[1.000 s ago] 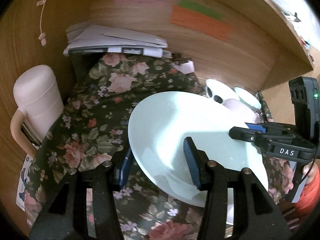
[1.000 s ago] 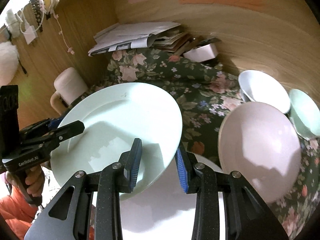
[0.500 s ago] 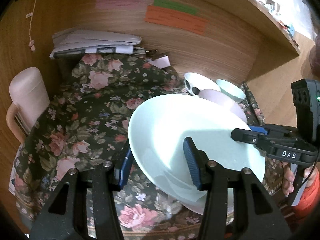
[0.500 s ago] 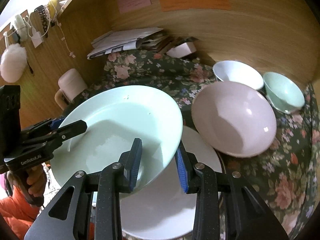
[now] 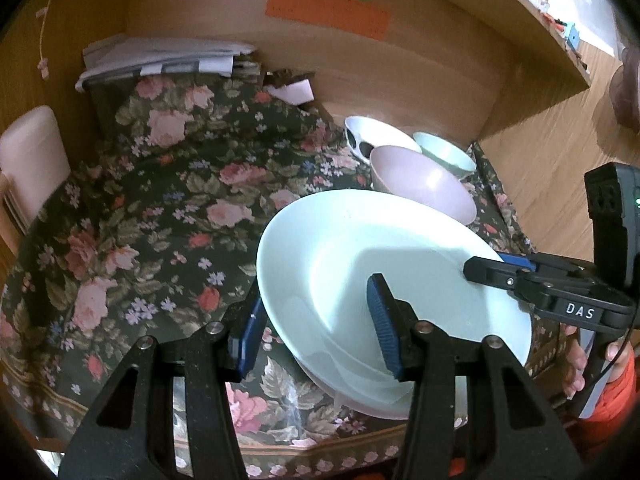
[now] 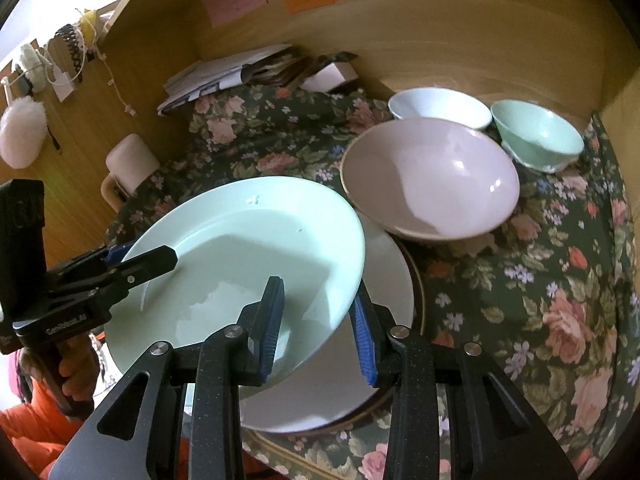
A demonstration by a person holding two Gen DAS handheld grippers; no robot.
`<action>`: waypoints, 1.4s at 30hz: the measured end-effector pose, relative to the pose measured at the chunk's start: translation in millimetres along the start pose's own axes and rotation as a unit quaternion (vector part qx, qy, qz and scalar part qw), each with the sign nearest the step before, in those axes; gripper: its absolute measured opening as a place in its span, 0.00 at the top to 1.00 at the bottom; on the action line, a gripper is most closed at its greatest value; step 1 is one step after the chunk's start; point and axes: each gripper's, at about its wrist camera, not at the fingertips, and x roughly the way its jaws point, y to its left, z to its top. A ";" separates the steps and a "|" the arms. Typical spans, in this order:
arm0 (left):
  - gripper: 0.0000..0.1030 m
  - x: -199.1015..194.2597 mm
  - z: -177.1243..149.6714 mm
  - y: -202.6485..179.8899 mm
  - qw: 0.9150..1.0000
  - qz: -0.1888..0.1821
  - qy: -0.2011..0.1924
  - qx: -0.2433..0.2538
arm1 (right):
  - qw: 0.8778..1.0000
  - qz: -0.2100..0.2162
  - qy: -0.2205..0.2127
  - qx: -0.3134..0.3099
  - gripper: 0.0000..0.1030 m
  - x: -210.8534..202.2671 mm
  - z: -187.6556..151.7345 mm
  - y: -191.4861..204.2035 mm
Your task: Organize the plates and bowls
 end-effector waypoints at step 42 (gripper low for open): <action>0.52 47.5 -7.9 -0.6 0.998 0.025 0.056 0.024 | 0.999 -0.001 0.023 0.040 0.70 10.7 -16.6 -17.9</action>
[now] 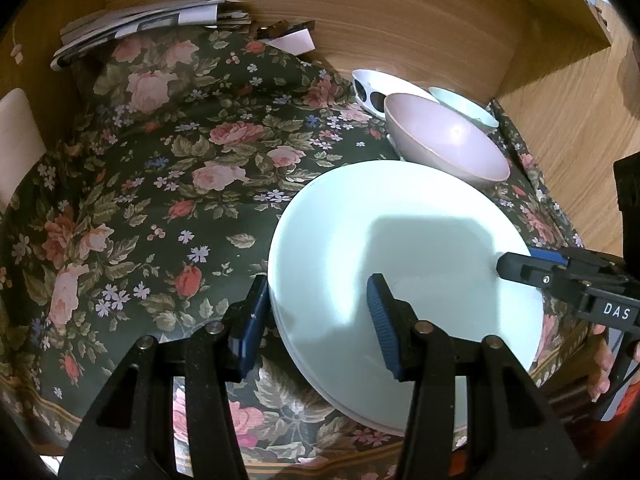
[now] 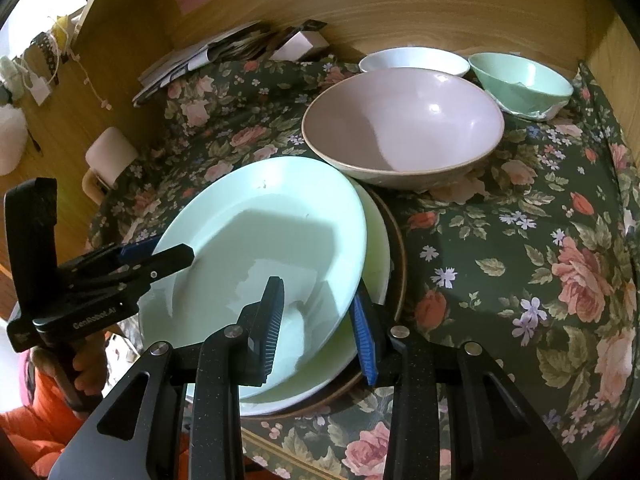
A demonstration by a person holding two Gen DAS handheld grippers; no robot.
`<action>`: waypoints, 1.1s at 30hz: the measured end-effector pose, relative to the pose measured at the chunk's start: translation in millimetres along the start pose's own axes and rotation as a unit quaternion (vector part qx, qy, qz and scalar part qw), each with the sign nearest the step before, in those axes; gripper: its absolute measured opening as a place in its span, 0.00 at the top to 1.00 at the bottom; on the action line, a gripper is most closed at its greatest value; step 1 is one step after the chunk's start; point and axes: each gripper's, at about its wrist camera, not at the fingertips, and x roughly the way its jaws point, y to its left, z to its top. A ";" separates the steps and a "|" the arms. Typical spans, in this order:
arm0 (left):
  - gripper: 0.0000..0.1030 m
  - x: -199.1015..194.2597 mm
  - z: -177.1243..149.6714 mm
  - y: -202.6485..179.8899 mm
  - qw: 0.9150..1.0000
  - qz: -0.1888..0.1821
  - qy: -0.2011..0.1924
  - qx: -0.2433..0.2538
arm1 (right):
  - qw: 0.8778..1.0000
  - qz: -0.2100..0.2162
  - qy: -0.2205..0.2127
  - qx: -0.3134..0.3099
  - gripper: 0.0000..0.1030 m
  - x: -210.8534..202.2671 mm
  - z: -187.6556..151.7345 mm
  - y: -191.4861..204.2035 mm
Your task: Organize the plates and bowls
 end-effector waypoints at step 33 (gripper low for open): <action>0.24 6.1 111.4 -33.1 0.997 -0.006 -0.061 0.051 | 0.991 -0.084 -0.095 0.037 0.55 -41.8 51.6 -49.2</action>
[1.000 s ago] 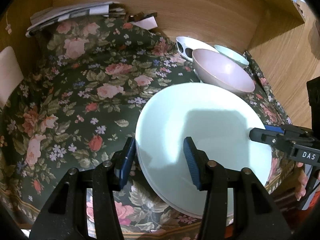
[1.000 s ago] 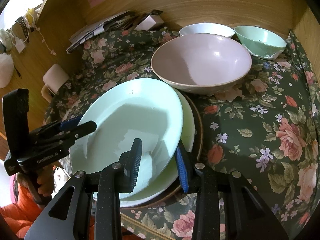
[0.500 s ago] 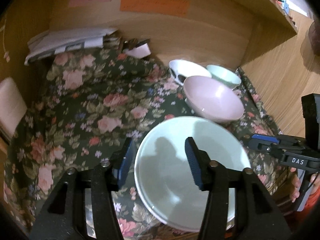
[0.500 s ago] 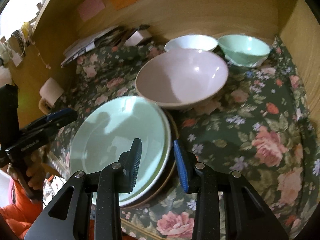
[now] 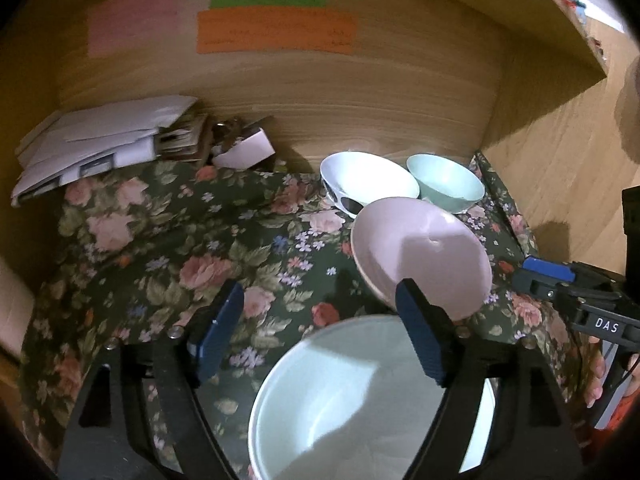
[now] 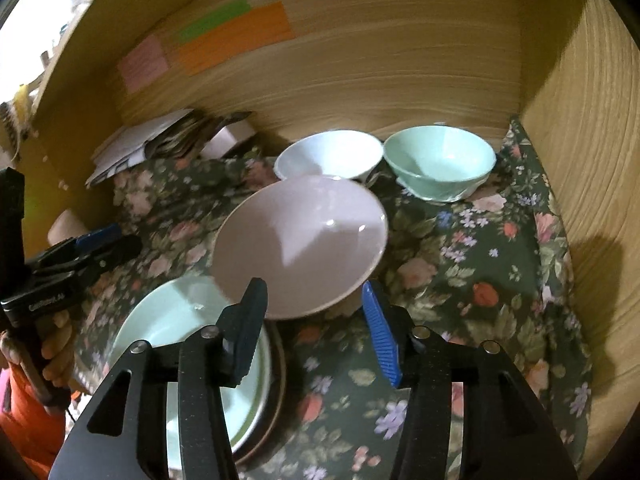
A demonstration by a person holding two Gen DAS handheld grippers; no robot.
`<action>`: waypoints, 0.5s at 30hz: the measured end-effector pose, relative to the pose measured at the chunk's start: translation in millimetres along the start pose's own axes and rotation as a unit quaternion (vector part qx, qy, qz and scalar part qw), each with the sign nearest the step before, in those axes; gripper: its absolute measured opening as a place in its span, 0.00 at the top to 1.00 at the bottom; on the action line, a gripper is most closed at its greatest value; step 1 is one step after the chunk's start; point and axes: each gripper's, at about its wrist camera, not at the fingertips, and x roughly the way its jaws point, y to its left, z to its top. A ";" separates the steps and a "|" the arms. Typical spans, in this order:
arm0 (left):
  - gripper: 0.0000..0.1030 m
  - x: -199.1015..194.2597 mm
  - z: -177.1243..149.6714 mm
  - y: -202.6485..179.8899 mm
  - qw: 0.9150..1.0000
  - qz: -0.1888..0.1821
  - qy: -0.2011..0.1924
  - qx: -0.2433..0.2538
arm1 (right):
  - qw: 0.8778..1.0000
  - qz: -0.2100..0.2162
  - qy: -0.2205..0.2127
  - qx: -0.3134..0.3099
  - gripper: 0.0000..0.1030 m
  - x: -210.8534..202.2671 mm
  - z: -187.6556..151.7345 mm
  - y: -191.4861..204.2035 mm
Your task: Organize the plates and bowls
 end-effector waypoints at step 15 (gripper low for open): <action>0.25 80.0 18.8 -16.4 0.996 -0.021 0.079 0.028 | 0.998 0.005 0.040 0.040 0.55 60.0 12.5 -36.4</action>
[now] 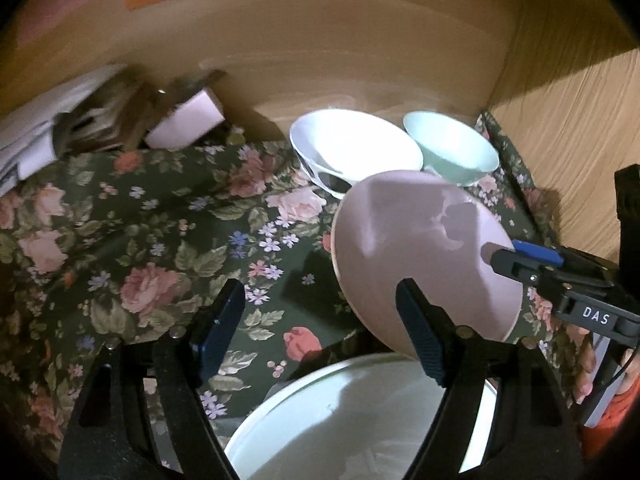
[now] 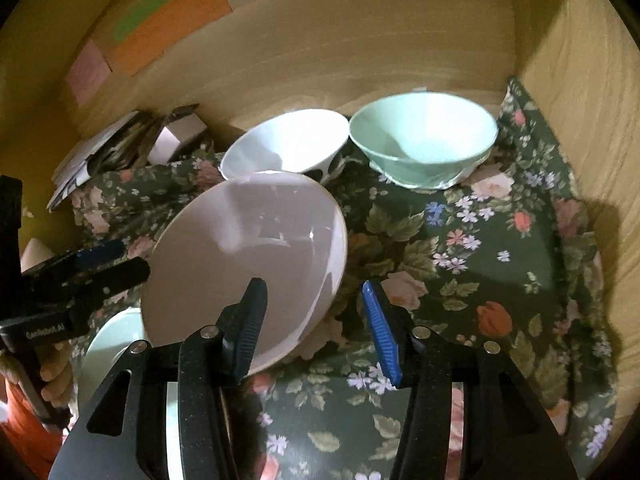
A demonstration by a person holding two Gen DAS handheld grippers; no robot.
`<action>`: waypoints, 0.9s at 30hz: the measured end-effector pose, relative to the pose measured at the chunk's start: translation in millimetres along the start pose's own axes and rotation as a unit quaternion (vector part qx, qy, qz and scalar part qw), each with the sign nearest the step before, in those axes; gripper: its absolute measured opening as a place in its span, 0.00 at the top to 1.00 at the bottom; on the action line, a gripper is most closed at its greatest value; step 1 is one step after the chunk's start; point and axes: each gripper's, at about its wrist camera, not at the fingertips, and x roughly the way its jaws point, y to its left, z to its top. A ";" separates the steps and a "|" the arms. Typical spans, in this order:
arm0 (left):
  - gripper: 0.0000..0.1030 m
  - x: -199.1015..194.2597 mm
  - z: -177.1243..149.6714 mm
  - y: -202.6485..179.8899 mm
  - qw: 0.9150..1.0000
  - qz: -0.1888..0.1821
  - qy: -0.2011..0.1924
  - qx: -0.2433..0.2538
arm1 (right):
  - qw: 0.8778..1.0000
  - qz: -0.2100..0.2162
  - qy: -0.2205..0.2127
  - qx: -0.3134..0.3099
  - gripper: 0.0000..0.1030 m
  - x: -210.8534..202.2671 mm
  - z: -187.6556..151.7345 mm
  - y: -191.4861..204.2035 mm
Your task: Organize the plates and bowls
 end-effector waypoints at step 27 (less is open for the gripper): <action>0.77 33.7 0.1 -18.0 0.998 -0.038 0.038 0.020 | 1.000 0.016 0.006 0.006 0.70 8.4 -3.4 7.7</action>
